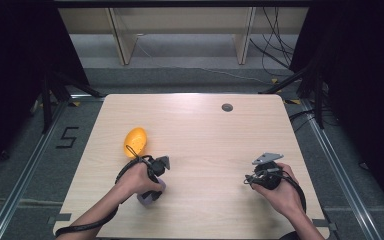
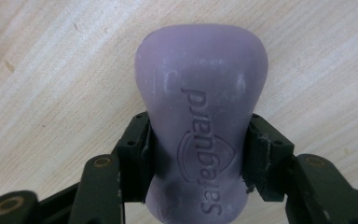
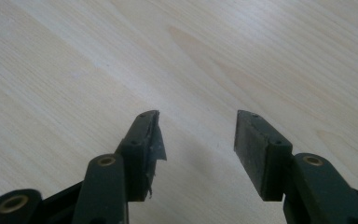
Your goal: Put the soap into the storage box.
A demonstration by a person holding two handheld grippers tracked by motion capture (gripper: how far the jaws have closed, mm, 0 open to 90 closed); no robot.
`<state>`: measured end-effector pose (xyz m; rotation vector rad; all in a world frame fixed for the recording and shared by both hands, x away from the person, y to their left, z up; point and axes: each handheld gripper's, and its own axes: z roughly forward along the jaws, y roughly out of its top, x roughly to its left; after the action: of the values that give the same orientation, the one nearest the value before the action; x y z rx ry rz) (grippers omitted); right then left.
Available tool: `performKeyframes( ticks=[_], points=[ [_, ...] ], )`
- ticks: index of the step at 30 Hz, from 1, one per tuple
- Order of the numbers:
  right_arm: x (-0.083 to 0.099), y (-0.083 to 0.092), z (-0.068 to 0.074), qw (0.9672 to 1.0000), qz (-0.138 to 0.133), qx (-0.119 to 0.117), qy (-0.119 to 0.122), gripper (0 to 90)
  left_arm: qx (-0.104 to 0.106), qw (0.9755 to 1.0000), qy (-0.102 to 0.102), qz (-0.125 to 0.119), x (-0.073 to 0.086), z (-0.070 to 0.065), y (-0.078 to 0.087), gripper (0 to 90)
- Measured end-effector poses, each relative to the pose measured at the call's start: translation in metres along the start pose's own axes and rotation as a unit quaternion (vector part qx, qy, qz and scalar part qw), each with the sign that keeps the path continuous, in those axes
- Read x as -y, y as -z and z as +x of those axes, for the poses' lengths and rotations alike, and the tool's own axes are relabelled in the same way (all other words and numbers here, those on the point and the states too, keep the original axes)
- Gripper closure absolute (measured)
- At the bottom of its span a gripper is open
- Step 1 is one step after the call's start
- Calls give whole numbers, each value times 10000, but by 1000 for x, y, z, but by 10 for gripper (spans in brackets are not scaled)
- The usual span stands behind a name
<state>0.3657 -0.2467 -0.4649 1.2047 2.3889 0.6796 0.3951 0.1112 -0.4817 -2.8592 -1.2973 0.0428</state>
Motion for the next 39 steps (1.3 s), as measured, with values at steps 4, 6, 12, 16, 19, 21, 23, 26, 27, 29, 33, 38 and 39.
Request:
performKeyframes(
  ticks=[4, 6, 12, 16, 19, 21, 23, 26, 27, 29, 33, 38, 39],
  points=[
    [0, 0, 0, 10000, -3, -7, -5, 503, 38, 10000, 67, -14, 1, 0, 0, 482],
    [0, 0, 0, 10000, -3, -5, -1, 503, 40, 10000, 70, -23, 1, 0, 0, 482],
    [0, 0, 0, 10000, -2, 1, -4, 503, 41, 9999, 110, 7, 0, 1, 0, 485],
    [0, 0, 0, 10000, -5, -4, -9, 503, 57, 9999, 91, -5, 0, 2, 0, 485],
    [0, 0, 0, 10000, -7, -2, 0, 503, 58, 9999, 82, -2, 0, 2, 0, 486],
    [0, 0, 0, 10000, -9, 0, -2, 503, 59, 10000, 74, -4, 0, 2, 0, 486],
    [0, 0, 0, 10000, -7, -2, -4, 503, 61, 10000, 73, -7, 0, 2, 0, 486],
    [0, -1, 0, 10000, -10, 6, 4, 503, 59, 10000, 55, 0, 0, 2, 1, 486],
    [0, 0, 0, 10000, -7, -2, -2, 503, 58, 10000, 54, -5, 0, 2, 1, 486],
    [0, -1, -1, 10000, -15, 8, 10, 503, 65, 10000, 51, -25, 0, 2, 1, 486],
    [0, 0, -1, 10000, -7, 1, -11, 502, 69, 10000, 58, -24, 0, 2, 1, 487],
    [0, -1, -1, 10000, -16, 11, 10, 502, 70, 9999, 66, -56, 1, 2, 2, 487],
    [0, -1, -1, 10000, -14, 10, 5, 502, 64, 9999, 74, -63, 1, 3, 2, 487]
  ],
)
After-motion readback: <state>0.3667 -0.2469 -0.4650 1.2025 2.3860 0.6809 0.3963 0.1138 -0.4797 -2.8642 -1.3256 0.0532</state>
